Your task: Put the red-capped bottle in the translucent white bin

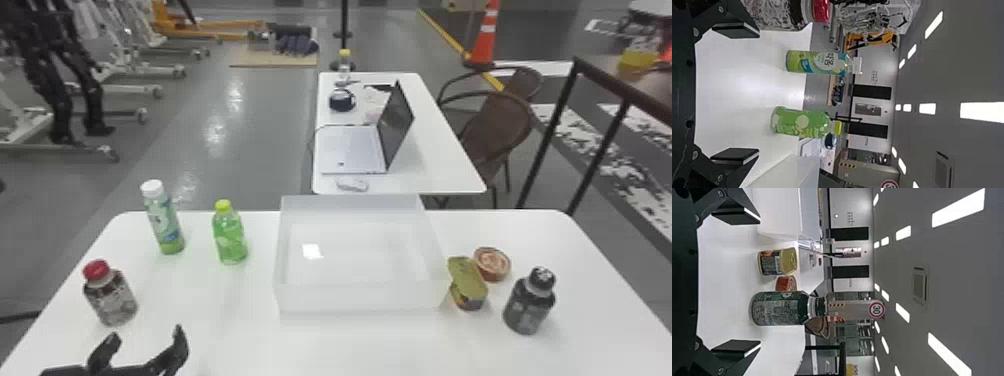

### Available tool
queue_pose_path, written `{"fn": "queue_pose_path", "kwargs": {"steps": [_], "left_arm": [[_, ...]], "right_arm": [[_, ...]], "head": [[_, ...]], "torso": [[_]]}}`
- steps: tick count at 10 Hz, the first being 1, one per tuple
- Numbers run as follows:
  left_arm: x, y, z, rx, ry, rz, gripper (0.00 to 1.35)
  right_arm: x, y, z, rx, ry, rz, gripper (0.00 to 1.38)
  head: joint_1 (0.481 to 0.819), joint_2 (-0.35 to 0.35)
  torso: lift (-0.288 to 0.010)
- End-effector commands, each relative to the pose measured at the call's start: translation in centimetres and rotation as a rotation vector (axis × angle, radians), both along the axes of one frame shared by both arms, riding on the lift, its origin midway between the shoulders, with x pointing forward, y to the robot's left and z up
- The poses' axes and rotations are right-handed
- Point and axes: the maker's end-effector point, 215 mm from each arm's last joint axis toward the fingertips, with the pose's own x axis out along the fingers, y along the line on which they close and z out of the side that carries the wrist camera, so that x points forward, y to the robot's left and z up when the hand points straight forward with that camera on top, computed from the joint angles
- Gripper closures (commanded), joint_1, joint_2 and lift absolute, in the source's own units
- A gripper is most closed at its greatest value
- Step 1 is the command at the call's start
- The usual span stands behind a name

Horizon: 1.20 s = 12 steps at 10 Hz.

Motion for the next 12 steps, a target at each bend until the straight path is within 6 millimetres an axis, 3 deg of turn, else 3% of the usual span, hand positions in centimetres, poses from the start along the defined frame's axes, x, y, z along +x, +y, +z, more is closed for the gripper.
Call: {"fn": "queue_pose_path", "kwargs": {"steps": [1,4,6,8,9,10,11,12], "left_arm": [[-1.1,0.6,0.1,-0.009,-0.014,0.0,0.23],[-2.6,1.8,-0.1,-0.006,-0.021,-0.049,0.23],[-3.8,3.7,0.1,-0.004,-0.028,-0.038,0.23],[-1.3,4.7,3.7,0.029,-0.086,-0.087,0.23],[-0.9,3.9,3.3,0.016,-0.079,-0.085,0.23],[-2.1,5.4,2.7,0.084,-0.045,-0.107,0.23],[-2.9,7.8,3.7,0.168,-0.035,-0.146,0.23],[-2.3,6.4,2.8,0.151,-0.013,-0.164,0.23]], "right_arm": [[-0.4,0.2,-0.2,0.012,0.011,-0.002,0.18],[-1.6,0.7,-0.1,0.015,0.04,0.006,0.18],[-0.1,2.2,-0.4,0.049,0.056,0.024,0.18],[1.6,2.8,0.8,0.061,0.021,0.031,0.18],[2.2,2.5,1.6,0.071,0.003,0.019,0.18],[3.0,3.4,2.4,0.104,-0.009,0.011,0.18],[3.4,4.8,1.9,0.128,0.013,0.026,0.18],[1.5,4.1,1.6,0.141,0.034,-0.025,0.18]], "head": [[0.549,0.0],[0.549,0.0],[0.549,0.0],[0.549,0.0],[0.549,0.0],[0.549,0.0],[0.549,0.0],[0.549,0.0]], "torso": [[-0.1],[-0.1],[-0.1],[-0.1],[-0.1],[-0.1],[-0.1],[-0.1]]}}
